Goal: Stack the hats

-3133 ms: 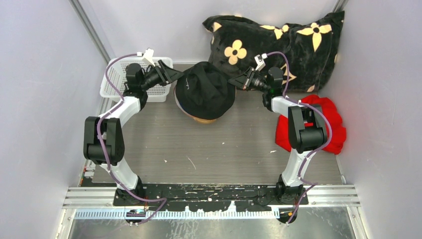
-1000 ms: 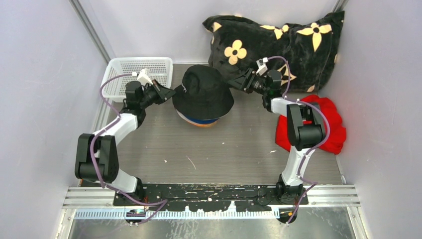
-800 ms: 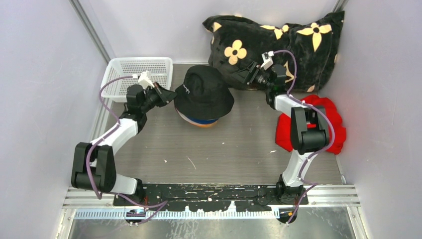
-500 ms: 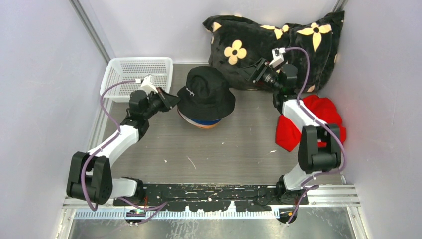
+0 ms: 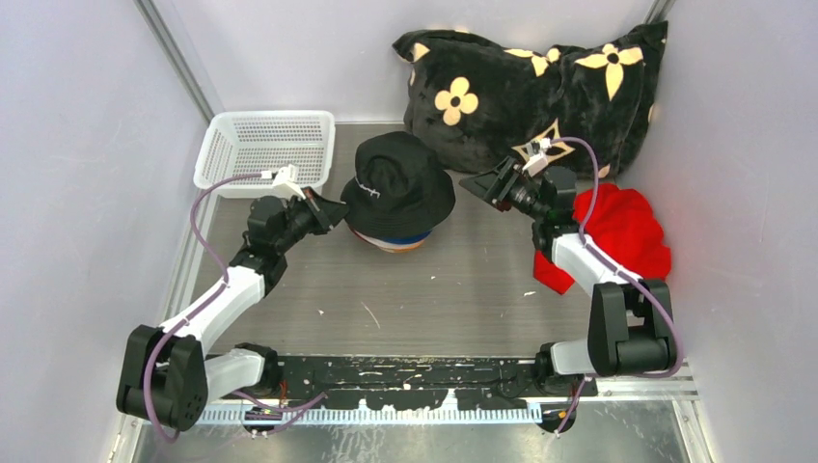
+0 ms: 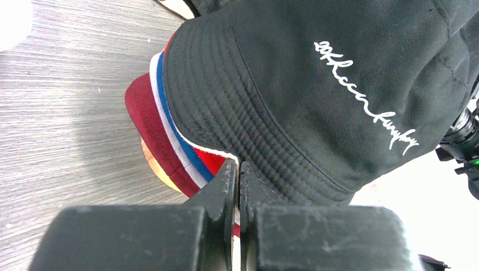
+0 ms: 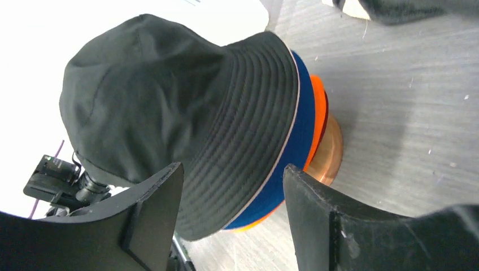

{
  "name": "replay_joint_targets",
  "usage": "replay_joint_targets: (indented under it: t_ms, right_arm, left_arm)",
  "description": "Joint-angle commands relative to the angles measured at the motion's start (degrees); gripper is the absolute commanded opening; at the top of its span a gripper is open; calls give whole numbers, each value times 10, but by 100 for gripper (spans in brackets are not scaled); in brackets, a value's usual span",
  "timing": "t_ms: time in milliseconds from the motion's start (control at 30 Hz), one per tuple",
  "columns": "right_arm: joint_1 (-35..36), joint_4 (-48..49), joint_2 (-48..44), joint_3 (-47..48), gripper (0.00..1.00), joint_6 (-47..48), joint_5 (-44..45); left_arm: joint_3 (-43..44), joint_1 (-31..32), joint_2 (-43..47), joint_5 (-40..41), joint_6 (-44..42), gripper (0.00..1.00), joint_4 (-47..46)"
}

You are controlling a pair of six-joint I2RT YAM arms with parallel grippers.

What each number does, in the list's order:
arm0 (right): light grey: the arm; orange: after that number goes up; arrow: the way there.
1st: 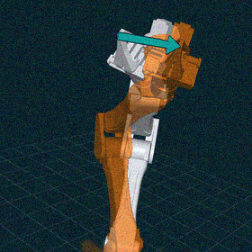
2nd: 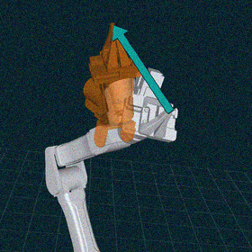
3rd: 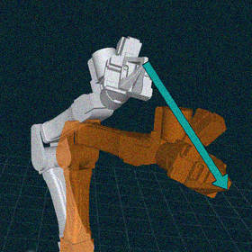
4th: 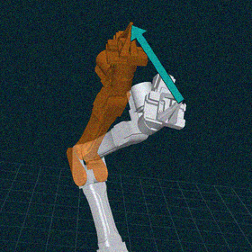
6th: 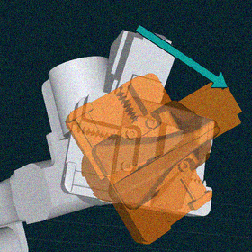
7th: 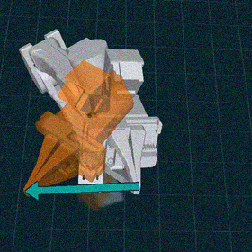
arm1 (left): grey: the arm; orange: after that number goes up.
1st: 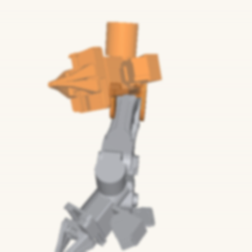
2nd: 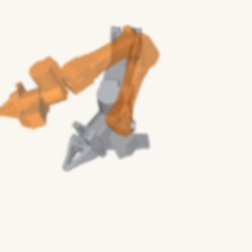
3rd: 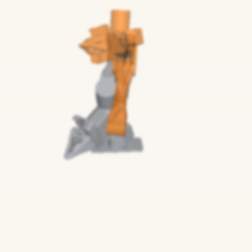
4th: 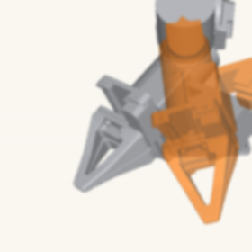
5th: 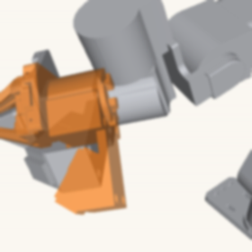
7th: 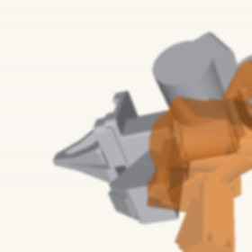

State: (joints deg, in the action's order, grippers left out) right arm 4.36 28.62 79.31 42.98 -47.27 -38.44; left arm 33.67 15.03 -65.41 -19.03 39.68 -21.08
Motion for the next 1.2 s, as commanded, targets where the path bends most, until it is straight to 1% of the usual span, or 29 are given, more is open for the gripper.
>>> replay_joint_targets:
  t_ms: [0, 267, 600, 767, 1000, 1167]
  right_arm:
    - [-1, 45, -48, -32, 69, -23, -21]
    - [-1, 62, -43, -58, 66, -31, -38]
    - [3, 161, 14, -70, 61, -86, -67]
    - [11, 185, 38, -67, 60, -95, -70]
    - [27, 213, 67, -53, 55, -110, -76]
    - [39, 238, 87, -44, 49, -126, -77]
  left_arm:
    - [-14, 6, 18, -4, -15, 0, -15]
    - [-26, 14, 3, -1, -15, 0, -29]
    - [-34, 19, -14, 8, -15, 0, -39]
    - [-37, 19, -22, 9, -16, 0, -43]
    - [-37, 20, -28, 10, -15, 0, -47]
    - [-39, 20, -30, 10, -15, 0, -49]
